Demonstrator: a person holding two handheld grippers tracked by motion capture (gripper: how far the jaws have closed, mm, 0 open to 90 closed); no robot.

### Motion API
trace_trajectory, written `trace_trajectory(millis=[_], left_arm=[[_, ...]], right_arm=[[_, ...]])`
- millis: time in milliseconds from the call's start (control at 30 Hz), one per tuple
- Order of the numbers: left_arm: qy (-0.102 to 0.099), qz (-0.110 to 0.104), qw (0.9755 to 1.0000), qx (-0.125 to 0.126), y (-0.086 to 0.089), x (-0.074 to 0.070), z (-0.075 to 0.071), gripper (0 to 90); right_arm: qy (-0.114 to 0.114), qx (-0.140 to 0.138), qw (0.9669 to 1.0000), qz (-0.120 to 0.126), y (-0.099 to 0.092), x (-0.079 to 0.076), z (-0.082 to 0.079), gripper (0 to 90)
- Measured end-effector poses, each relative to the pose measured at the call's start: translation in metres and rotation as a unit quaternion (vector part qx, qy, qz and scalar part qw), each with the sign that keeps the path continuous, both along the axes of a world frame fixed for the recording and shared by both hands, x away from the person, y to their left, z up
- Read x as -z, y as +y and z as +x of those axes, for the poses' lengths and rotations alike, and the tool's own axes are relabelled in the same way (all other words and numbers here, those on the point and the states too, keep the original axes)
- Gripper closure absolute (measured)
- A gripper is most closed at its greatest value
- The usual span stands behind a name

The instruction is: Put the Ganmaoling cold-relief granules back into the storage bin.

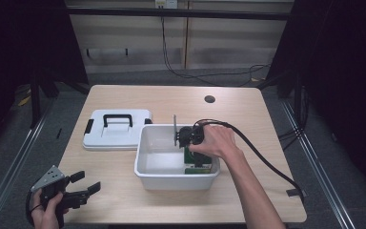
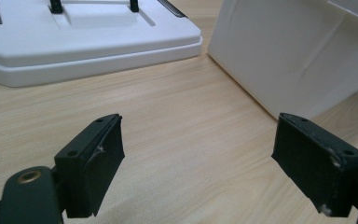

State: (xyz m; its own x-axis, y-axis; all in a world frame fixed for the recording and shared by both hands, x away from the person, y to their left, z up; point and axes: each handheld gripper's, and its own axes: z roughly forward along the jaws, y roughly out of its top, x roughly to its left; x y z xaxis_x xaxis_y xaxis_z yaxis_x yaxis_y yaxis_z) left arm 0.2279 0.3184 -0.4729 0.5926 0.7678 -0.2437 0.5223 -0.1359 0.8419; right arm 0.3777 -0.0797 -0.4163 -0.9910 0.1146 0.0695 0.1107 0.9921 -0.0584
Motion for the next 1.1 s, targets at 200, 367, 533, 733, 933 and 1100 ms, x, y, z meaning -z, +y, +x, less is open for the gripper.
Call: trace_trajectory(millis=[200,367,533,733,933,1100], left_arm=[[0.000,-0.001,1.0000,0.002,0.000,0.000,0.000,15.8],[0.000,-0.003,1.0000,0.001,0.000,0.000,0.000,15.8],[-0.003,0.000,1.0000,0.003,-0.001,-0.001,-0.001,15.8],[0.000,-0.002,1.0000,0.002,-0.001,0.000,-0.001,15.8],[-0.002,0.001,1.0000,0.003,-0.001,0.000,-0.001,15.8],[0.001,-0.001,1.0000,0.002,0.000,0.000,-0.001,15.8]], right_arm=[[-0.009,-0.009,0.9998,0.013,-0.003,-0.006,-0.001,12.3],[-0.014,-0.005,0.9995,0.029,-0.006,-0.008,-0.002,10.7],[-0.008,-0.001,0.9986,0.052,-0.010,-0.015,-0.002,10.3],[-0.020,0.005,0.9955,0.093,-0.018,-0.020,-0.003,10.1],[-0.022,0.023,0.9897,0.139,-0.028,-0.027,-0.005,10.3],[-0.043,0.035,0.9845,0.166,-0.037,-0.042,-0.007,13.2]])
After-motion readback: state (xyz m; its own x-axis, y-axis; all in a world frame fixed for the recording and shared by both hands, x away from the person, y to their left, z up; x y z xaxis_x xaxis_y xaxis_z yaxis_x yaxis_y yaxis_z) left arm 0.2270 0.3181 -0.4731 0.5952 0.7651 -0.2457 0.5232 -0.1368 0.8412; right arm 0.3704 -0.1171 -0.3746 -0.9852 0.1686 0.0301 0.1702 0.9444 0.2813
